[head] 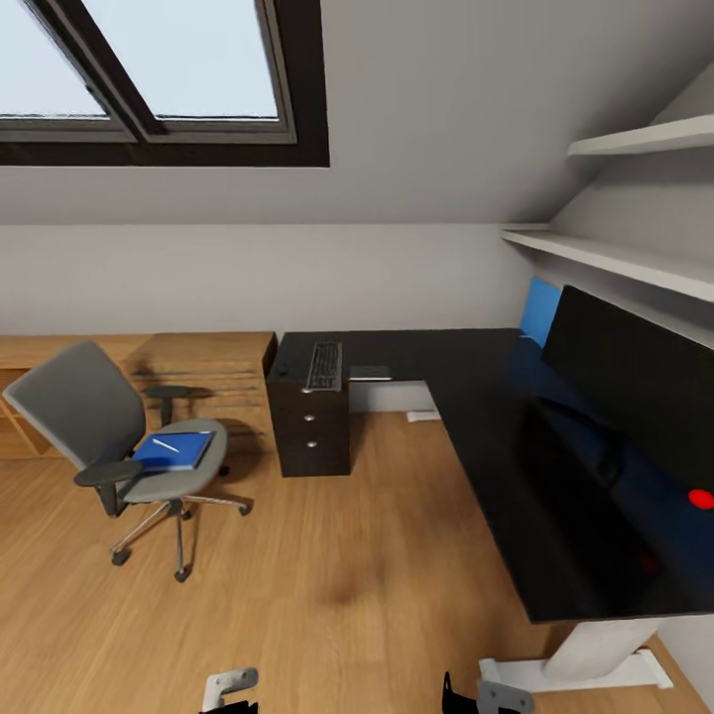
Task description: In the bedroom, organize the workspace by keeping the computer under the desk, ensuring the monitor is on the desk, placing the keyboard on the desk next to the monitor, placing the mouse on the desk next to the keyboard, moving the folder from the swivel chair onto the desk next to the mouse, stacking the notebook on top of the folder with the pen on top of the notebook, and positioning the swivel chair next to the desk.
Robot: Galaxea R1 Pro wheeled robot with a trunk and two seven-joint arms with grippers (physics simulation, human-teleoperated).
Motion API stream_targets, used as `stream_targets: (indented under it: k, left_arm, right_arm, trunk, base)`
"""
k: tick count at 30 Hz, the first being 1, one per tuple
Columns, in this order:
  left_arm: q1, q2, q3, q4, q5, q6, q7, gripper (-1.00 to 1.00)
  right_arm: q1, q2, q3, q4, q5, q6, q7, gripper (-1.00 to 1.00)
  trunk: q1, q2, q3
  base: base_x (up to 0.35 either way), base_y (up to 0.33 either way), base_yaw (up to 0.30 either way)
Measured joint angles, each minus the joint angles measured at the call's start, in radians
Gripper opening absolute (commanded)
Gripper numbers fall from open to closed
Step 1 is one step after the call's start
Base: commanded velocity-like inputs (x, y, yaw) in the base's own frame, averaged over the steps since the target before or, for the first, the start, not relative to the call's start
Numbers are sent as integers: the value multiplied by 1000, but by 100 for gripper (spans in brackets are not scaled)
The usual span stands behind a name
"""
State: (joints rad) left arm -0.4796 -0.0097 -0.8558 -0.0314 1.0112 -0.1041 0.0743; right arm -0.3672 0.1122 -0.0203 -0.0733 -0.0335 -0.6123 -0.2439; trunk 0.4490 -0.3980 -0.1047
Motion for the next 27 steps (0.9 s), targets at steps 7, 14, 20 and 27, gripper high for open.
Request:
stream_targets:
  k: [7, 14, 20, 27]
  left_arm:
    - [0, -16, 1, 7, -1, -5, 4, 100]
    - [0, -16, 1, 7, -1, -6, 4, 100]
    - [0, -16, 1, 7, -1, -5, 4, 100]
    - [0, -16, 1, 7, -1, -6, 4, 100]
  right_arm:
    - [0, 1, 1, 2, 1, 0, 0, 100]
    - [0, 0, 0, 2, 2, 0, 0, 100]
    - [0, -1, 0, 3, 3, 0, 1, 100]
    - [0, -3, 1, 4, 3, 0, 1, 100]
  trunk:
    - [0, 0, 0]
    - [0, 0, -1]
    - [0, 0, -1]
    - [0, 0, -1]
  base:
    - [275, 219, 125]
    - [307, 153, 48]
    - [321, 43, 5]
    - [328, 3, 0]
